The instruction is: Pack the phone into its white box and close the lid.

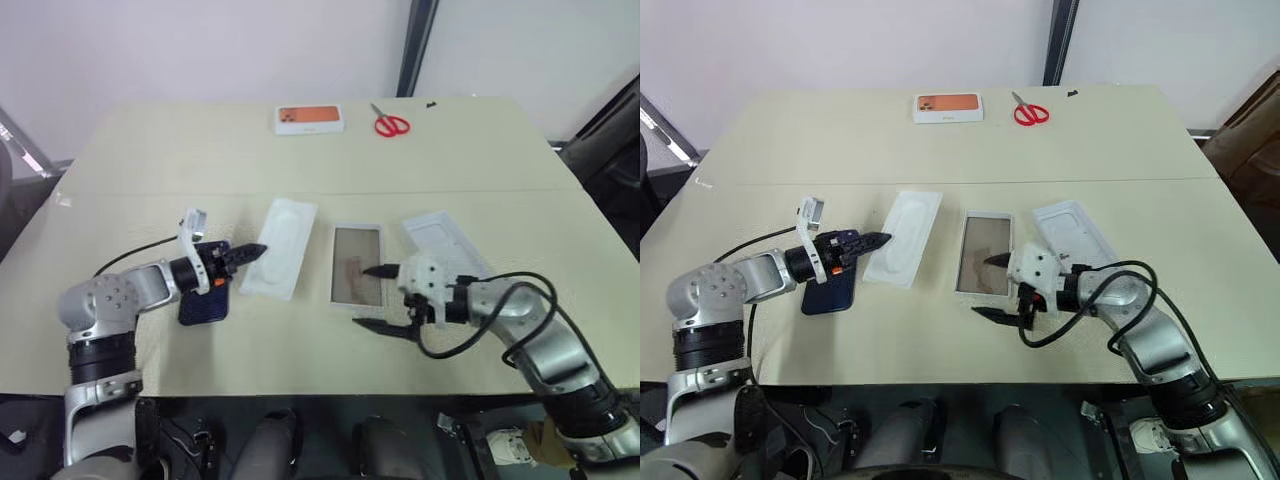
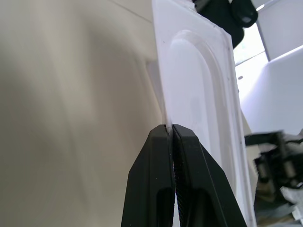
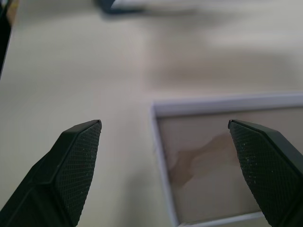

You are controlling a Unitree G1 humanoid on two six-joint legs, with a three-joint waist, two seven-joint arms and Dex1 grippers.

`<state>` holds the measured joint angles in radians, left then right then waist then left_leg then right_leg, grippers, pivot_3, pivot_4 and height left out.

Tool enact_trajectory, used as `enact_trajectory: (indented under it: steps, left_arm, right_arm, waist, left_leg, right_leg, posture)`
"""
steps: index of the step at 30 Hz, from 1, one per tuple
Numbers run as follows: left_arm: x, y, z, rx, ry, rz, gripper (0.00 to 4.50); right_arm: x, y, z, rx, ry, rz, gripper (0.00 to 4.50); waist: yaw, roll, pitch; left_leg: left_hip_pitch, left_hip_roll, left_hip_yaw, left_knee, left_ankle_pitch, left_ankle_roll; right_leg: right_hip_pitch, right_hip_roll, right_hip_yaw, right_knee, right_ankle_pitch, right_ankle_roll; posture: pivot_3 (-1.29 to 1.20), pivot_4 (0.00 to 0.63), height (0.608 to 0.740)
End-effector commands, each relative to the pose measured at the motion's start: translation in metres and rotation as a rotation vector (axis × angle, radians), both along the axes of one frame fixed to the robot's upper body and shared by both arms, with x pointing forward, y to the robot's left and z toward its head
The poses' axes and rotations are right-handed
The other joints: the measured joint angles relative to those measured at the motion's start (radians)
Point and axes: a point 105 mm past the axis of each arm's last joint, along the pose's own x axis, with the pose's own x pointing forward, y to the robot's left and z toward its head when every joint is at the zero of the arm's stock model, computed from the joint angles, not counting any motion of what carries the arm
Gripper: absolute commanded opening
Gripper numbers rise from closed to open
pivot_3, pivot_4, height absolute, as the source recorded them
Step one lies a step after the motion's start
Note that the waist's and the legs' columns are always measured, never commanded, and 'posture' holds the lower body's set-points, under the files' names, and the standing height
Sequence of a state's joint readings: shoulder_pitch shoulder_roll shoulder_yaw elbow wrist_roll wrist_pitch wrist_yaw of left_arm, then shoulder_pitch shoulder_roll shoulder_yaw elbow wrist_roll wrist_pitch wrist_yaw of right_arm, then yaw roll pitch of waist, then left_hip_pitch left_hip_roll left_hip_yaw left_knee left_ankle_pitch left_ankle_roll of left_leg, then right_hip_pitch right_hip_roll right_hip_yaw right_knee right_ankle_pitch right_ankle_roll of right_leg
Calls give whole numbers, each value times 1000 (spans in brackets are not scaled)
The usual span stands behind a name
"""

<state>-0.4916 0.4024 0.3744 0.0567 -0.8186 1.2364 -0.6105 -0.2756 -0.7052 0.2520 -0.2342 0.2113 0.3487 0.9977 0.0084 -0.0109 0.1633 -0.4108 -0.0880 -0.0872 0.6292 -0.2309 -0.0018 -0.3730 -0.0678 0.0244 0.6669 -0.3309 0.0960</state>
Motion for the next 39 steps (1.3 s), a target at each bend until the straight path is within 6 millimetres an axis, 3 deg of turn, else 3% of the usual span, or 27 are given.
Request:
enact_trajectory:
  steps: [1,3,10,21,27,30,33,38,39]
  left_arm:
    - [2,3,12,18,-83,42,28]
    - [3,2,12,21,-100,65,0]
    - [4,-5,7,36,-121,113,0]
    - [11,-29,19,7,-146,113,0]
    - [11,-48,14,2,-114,83,0]
    - [7,-51,6,52,-106,73,0]
    - [2,-52,5,34,-93,71,0]
    - [-3,-54,4,55,-101,63,0]
    - [-5,-56,3,59,-100,61,0]
  right_arm:
    - [10,-1,-3,-47,-6,-18,4253]
    - [16,-1,-3,-44,-9,-29,3631]
    - [11,12,-1,-37,-16,62,31]
    - [3,41,1,-8,-42,173,31]
    - [7,42,-3,-30,-71,170,31]
    - [14,40,8,10,-78,132,909]
    - [13,28,19,17,-96,98,2366]
    - [4,6,36,78,-82,44,2366]
    - [3,-6,36,83,-65,6,2366]
  waist:
    - [-2,0,0]
    - [-2,0,0]
    - [2,0,0]
    - [2,0,0]
    - [2,0,0]
    - [-1,-1,0]
    - [0,-1,0]
    - [5,-2,1]
    - [4,-2,1]
  left_leg:
    - [0,0,0,0,0,0]
    - [0,0,0,0,0,0]
    - [0,0,0,0,0,-1]
    - [0,0,-1,0,1,-1]
    - [0,0,-1,1,1,-2]
    - [0,0,0,0,4,-6]
    - [0,0,0,0,4,-7]
    - [-1,0,-1,0,3,-5]
    - [-1,0,-1,0,2,-3]
  right_leg:
    - [0,0,0,0,0,0]
    - [0,0,0,0,0,0]
    - [0,0,0,0,0,0]
    - [0,1,0,0,1,1]
    - [0,1,0,0,1,1]
    - [1,1,0,0,1,1]
    - [1,1,0,1,1,1]
    - [1,1,0,0,1,1]
    - [2,1,0,0,1,1]
  posture:
    - [0,150,734]
    - [0,150,734]
    - [0,150,734]
    - [0,150,734]
    - [0,150,734]
    - [0,150,734]
    - [0,150,734]
    - [0,150,734]
    - [0,150,734]
